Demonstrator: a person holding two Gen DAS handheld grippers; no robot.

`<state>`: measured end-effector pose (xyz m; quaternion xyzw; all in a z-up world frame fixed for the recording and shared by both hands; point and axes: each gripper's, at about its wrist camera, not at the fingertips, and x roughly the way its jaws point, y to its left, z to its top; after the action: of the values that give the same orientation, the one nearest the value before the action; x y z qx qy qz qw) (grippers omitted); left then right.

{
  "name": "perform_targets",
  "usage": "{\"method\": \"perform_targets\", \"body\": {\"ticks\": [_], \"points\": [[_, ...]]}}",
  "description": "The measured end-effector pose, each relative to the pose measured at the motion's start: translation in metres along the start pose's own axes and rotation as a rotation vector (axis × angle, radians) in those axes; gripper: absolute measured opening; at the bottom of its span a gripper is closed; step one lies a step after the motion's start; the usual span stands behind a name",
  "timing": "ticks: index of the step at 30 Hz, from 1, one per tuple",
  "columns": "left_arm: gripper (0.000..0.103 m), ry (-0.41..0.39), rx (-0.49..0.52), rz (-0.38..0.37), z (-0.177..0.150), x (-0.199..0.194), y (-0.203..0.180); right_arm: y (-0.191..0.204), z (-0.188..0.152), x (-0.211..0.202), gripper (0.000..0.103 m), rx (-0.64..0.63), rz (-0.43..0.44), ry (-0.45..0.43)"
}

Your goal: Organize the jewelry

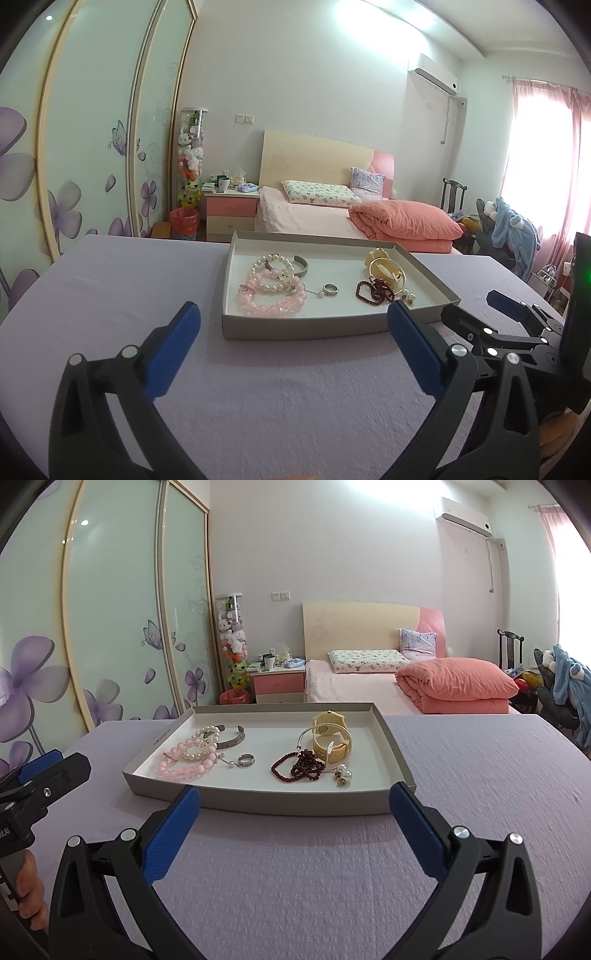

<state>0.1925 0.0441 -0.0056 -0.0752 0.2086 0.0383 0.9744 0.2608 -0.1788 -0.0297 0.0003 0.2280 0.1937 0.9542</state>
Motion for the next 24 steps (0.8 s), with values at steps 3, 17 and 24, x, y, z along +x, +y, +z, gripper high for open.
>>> {"method": "perform_targets", "body": {"ticks": [3,17,24], "points": [[0.099,-0.002,-0.001,0.0,0.0003,-0.0005,0.0,0.0002,0.0001,-0.0003,0.101,-0.003,0.0,-0.003],[0.099,-0.011,-0.002,0.002,0.0009,-0.0016,0.0009,0.0026,0.0025,-0.0015,0.101,-0.001,0.006,-0.011],[0.099,-0.011,-0.001,0.002,0.0007,-0.0014,0.0006,0.0015,0.0022,-0.0019,0.101,-0.002,0.007,-0.011]]}}
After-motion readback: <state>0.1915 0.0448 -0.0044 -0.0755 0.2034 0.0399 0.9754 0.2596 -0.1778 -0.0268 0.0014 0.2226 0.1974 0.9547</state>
